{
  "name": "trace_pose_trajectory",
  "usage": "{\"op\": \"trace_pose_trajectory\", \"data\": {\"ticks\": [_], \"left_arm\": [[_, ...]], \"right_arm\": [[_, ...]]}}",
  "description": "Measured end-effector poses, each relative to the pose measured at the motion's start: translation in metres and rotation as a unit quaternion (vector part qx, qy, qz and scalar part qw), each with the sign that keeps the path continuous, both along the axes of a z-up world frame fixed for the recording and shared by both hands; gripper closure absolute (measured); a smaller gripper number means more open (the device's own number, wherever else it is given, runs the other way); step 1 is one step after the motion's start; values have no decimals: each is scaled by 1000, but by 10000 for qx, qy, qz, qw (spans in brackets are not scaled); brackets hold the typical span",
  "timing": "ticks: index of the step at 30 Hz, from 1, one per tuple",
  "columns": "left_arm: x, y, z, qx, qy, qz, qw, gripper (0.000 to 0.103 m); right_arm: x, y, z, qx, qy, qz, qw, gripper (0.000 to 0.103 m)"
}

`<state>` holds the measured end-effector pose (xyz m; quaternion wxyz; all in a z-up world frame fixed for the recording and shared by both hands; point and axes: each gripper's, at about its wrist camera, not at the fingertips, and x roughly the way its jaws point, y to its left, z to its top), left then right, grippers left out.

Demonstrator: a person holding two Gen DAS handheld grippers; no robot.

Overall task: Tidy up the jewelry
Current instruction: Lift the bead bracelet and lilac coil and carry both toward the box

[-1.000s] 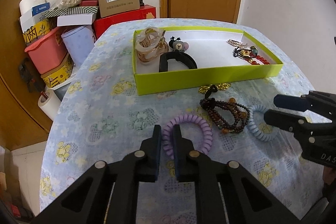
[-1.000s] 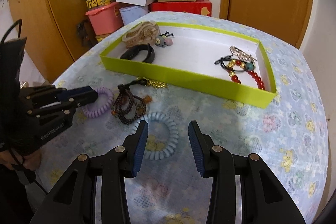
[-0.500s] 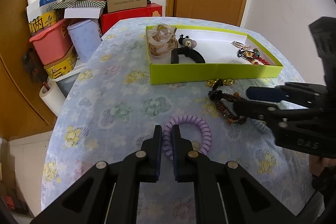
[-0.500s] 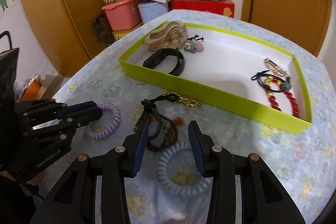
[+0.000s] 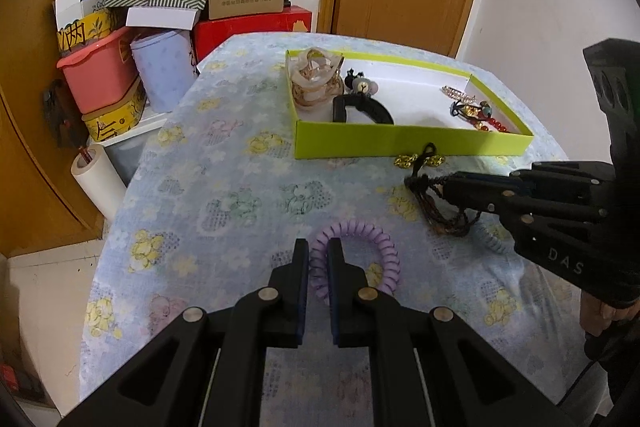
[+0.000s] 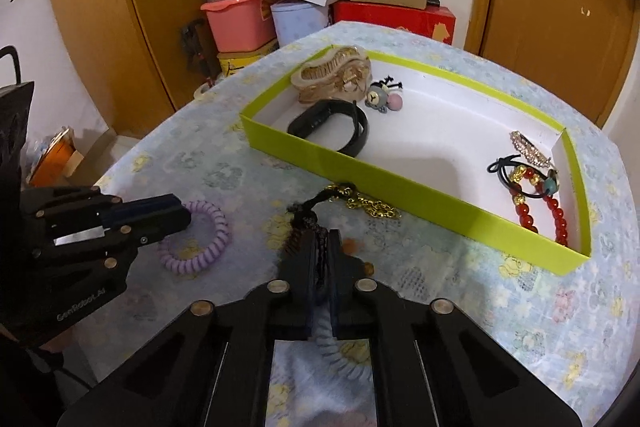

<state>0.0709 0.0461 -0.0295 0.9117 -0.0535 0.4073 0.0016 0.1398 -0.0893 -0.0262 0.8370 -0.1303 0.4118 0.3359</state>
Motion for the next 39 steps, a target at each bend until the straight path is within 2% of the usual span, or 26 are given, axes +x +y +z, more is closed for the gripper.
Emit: {"op": "trace_pose_trajectory", "data": {"ticks": [17,28,39], "left_arm": [[-28,-13,39,-132,-425,-182,9988,94],[-24,-31,54,-111,-515,-345,9980,94],[0,-39,62,-116,-546,-455,9974,94]], "right_arm": [[-40,-49,54,803,-271,-386,9957,100],[-42,-89,62,1026,-308,-808,9910,100],[-28,-102,64,1056,-342,-948,9893,100]]}}
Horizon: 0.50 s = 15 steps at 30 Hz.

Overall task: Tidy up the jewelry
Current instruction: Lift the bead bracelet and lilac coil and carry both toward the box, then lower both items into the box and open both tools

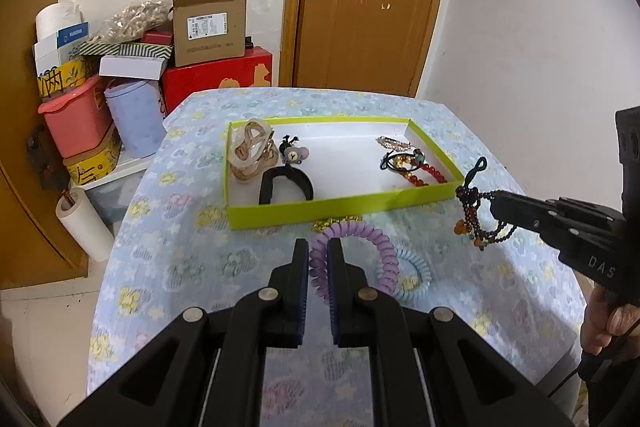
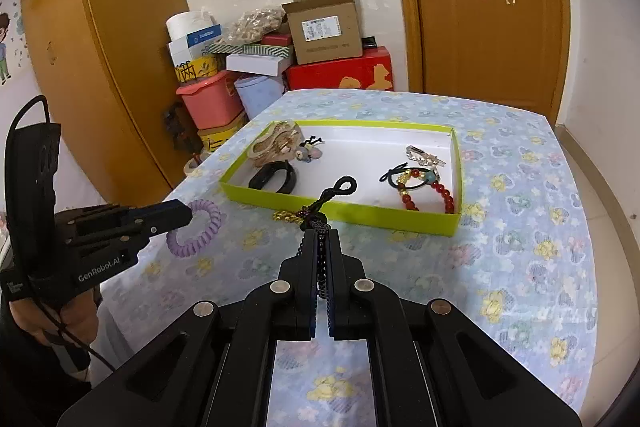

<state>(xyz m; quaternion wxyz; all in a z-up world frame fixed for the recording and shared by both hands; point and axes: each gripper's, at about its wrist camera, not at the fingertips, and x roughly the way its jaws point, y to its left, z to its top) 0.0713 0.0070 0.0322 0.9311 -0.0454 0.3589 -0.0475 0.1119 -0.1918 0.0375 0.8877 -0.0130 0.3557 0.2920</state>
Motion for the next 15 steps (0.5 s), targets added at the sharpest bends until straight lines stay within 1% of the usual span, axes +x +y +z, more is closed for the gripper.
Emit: {"op": "trace_pose_trajectory", "data": {"ticks": [6,15], "left_arm": [[20,-1,2,16,8,-45,10000,94],[59,-5,2,92,50,-96,9999,94]], "right_arm": [[15,0,-2,-15,31,-42,10000,100],[51,-3,-3,-4,63,-195,9998,100]]}}
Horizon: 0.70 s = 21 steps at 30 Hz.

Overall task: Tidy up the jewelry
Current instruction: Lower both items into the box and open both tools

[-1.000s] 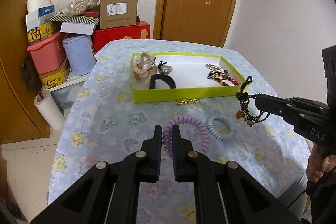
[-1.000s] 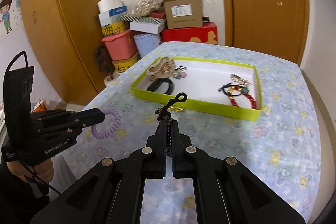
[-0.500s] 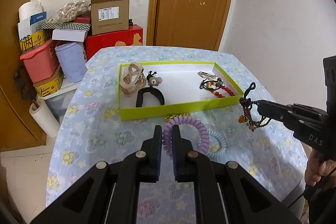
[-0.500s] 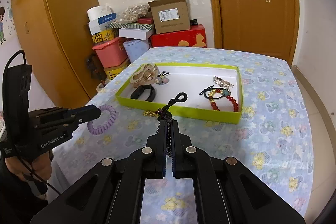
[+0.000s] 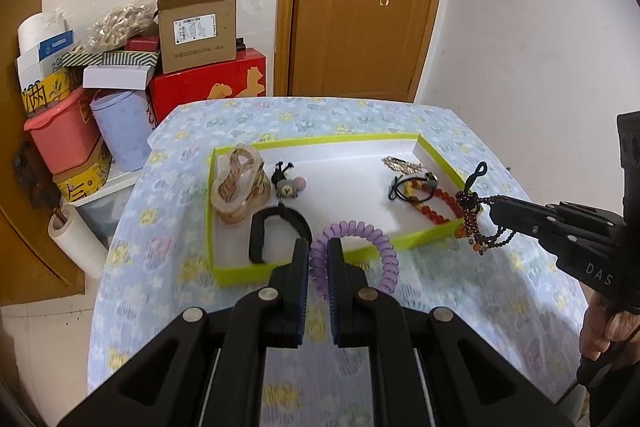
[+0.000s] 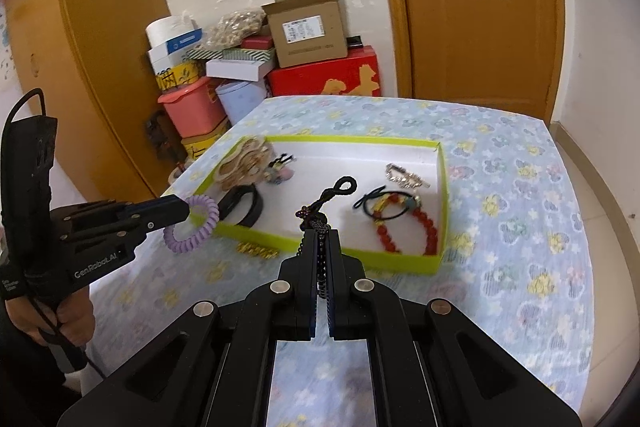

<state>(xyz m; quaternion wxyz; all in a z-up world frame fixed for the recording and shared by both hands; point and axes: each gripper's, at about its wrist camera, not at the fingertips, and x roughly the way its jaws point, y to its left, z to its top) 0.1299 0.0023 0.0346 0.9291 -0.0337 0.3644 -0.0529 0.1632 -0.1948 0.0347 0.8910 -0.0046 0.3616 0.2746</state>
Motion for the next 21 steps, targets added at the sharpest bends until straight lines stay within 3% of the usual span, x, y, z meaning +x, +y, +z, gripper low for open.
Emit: {"op": "trace_pose_trajectory", "data": {"ticks": [8,21], "left_arm": [[43,-9,-5,4,80,-108,9999,94],[88,-25,-43,179,505,-218,9983,94]], "right_arm": [[38,-3,-12,-24,152,-154,9998,100],[84,-1,-47,-144,566,-193,9981,100]]}}
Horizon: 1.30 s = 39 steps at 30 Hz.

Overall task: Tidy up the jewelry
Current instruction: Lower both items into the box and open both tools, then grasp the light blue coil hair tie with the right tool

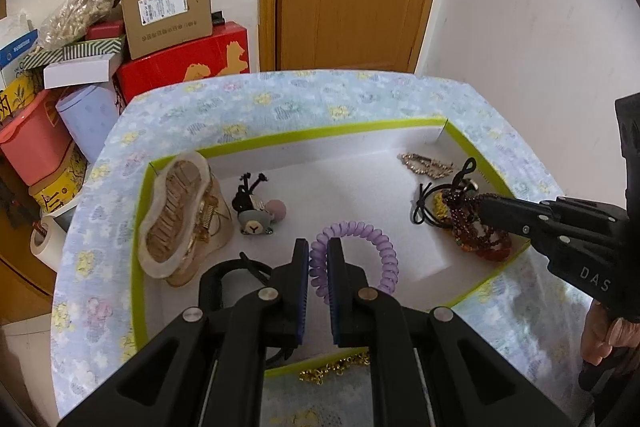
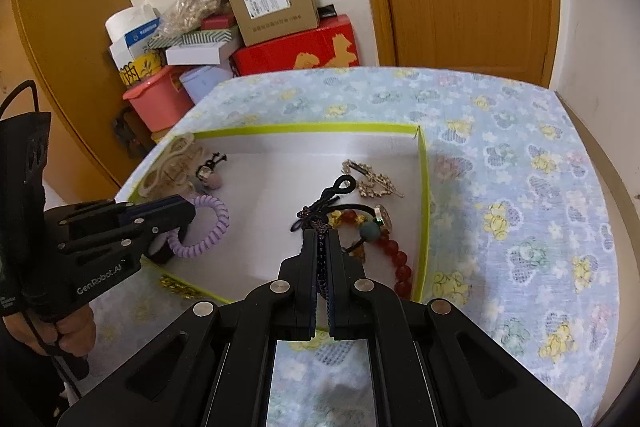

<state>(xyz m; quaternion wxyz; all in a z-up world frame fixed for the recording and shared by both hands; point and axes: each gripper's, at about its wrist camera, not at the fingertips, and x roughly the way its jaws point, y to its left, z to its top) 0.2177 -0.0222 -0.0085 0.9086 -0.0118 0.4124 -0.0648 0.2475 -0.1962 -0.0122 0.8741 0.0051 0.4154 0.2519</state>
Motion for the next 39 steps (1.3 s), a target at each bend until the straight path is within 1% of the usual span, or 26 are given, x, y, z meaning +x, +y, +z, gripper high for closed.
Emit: {"op": "trace_pose_trajectory", "data": {"ticks": [8,9,10,11,14,16,17,21,26,30,32,34,39], "left_arm": [[7,2,-12,18,169,64,9998,93],[8,3,-13,2,194,87,9998,93],[8,3,-14,-23,209,82,9997,93],[9,3,-14,-27,216,81,9997,93],[7,2,-12,10,220,75,9997,91],[5,2,-8,21,163,81,9998,84],[3,2,-6,9,125,81,9999,83],[-7,5,5,-20,9,115,9999,81],[-30,6,18,-18,-110,190,9998,81],[-53,4,25,-40,-172,233,9996,81],[-65,3,28,-37,-201,255,9995,81],[-78,2,30,-36,-214,271,9994,82],[-110,-2,32,-9,-231,251,9994,81]], "right_arm": [[5,-2,-9,-44,162,-49,9998,99],[6,-2,-9,-65,186,-62,9998,95],[5,-3,-10,-83,191,-87,9997,88],[5,-3,-10,-76,192,-98,9997,86],[2,-5,-8,-41,182,-106,9998,85],[-2,-5,-5,-42,132,-104,9998,85],[-4,-5,-3,-35,91,-88,9999,85],[-16,-7,5,-19,-23,-103,9999,84],[-38,-12,17,58,-136,-115,9998,84],[-64,-14,24,90,-213,-103,9997,84],[-75,-15,26,113,-223,-85,9997,81],[-89,-17,28,126,-242,-62,9996,71],[-119,-19,31,183,-240,-10,9995,71]]}}
